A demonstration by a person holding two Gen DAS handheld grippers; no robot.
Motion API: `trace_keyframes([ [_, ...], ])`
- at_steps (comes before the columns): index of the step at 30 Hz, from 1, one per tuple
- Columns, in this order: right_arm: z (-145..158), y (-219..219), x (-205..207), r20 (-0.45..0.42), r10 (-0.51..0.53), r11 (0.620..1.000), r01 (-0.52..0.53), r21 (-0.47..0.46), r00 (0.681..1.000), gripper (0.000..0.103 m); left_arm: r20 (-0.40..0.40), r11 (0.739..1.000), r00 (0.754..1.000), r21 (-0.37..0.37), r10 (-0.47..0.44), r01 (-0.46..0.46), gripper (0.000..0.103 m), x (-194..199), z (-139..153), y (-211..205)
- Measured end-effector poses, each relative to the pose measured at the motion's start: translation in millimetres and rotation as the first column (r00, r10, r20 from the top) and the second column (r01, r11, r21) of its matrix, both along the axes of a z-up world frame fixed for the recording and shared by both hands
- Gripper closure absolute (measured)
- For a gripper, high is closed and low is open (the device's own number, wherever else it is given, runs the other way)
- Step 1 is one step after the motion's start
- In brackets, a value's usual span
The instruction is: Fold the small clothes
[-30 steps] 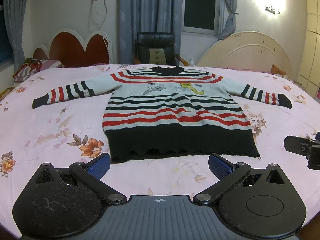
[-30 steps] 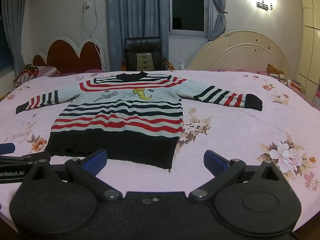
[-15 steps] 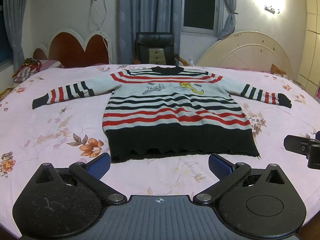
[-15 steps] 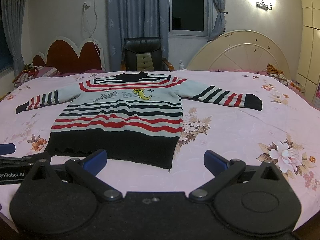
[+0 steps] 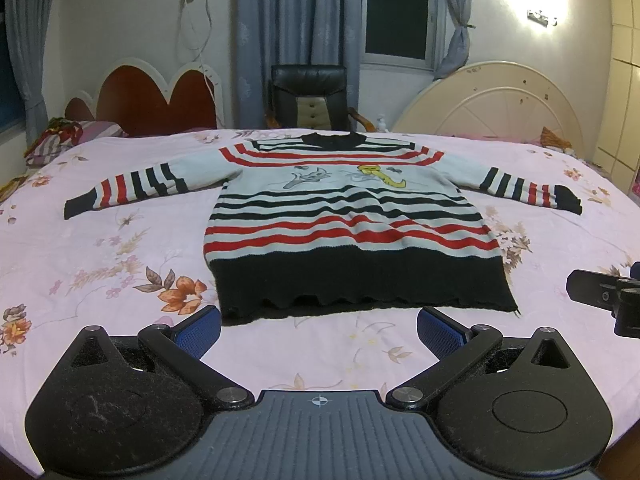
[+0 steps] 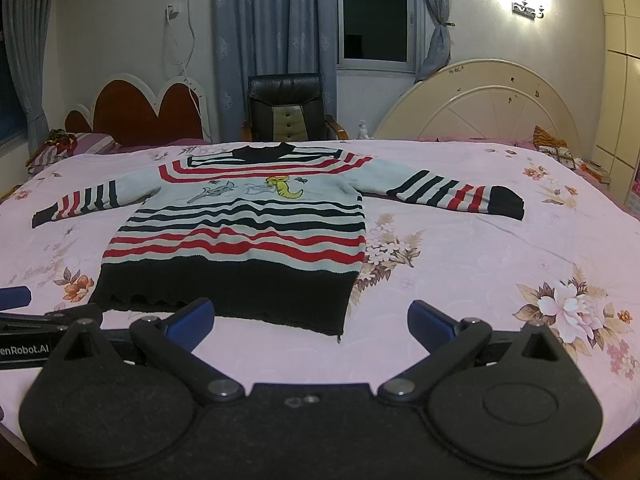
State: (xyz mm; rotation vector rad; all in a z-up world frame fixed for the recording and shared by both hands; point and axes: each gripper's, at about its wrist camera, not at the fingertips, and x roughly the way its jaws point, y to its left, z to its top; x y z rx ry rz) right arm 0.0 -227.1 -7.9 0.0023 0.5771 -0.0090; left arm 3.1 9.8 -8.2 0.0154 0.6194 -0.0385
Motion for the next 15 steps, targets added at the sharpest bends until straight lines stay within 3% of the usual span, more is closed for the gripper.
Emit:
trace_keyframes([
  [15, -3.3, 0.3, 4.3, -0.021, 0.002, 1.000, -0.002, 0.017, 1.000, 0.001, -0.009, 1.000, 1.000, 0.001, -0.009, 0.009, 0.000, 0.7, -2.0, 1.1],
])
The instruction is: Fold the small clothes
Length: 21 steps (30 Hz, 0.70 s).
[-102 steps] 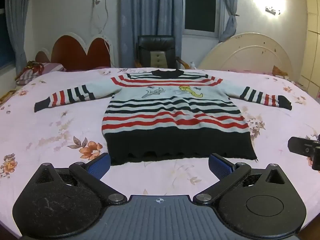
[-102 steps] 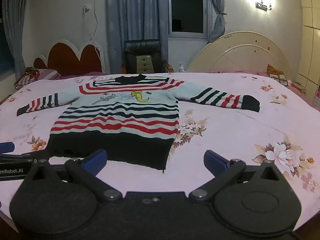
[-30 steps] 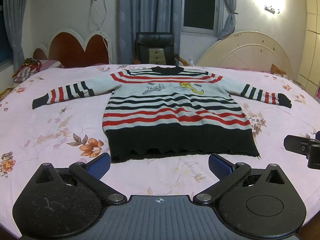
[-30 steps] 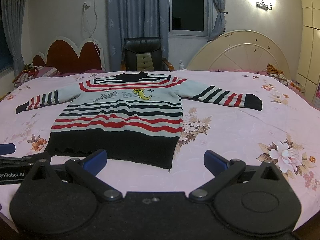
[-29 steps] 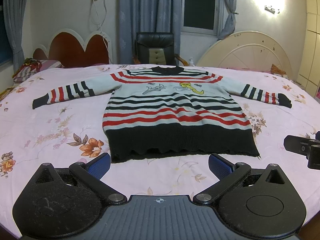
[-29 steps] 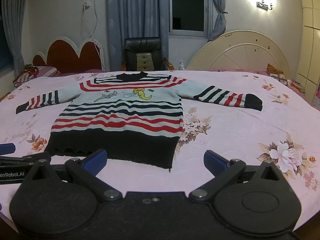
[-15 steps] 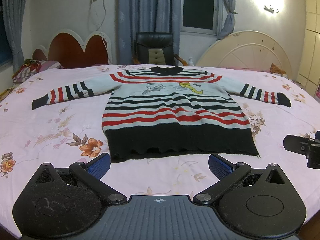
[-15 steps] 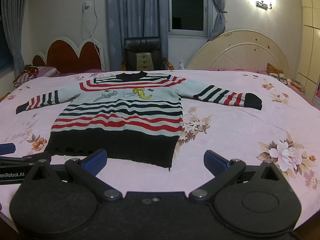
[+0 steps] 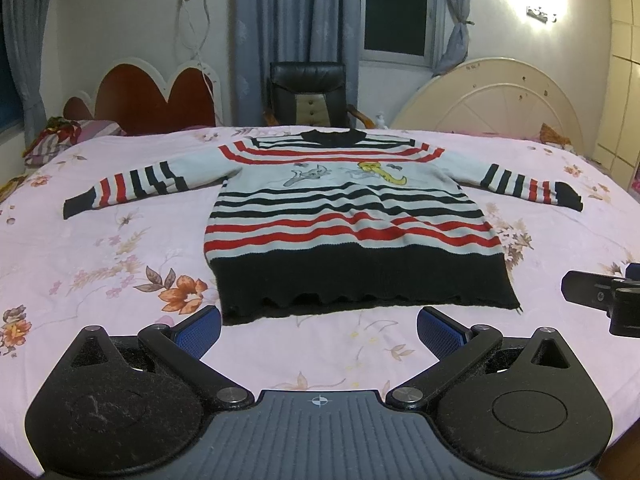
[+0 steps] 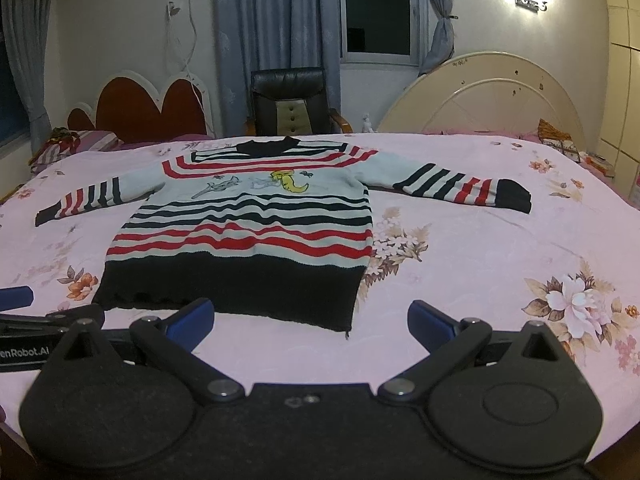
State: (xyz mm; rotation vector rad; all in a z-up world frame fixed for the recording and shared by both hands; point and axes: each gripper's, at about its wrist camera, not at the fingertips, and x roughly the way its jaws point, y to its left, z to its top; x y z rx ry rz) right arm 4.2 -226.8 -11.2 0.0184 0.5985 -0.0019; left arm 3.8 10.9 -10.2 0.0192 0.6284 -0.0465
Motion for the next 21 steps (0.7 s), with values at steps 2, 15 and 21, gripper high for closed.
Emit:
trace_keyframes([
  [2, 0, -2, 2, -0.002, -0.007, 1.000, 0.007, 0.004, 1.000, 0.001, -0.012, 1.000, 1.000, -0.009, -0.017, 0.017, 0.000, 4, -1, 0],
  [15, 0, -102, 57, -0.021, -0.188, 0.967, 0.189, 0.170, 0.982, 0.026, -0.015, 0.963, 0.973, -0.145, -0.230, 0.225, 0.000, 88, -1, -37],
  [21, -9, -182, 126, -0.012, -0.301, 0.914, 0.292, 0.282, 0.954, 0.048, -0.029, 0.980, 0.984, -0.100, -0.178, 0.174, 0.000, 174, -3, -51],
])
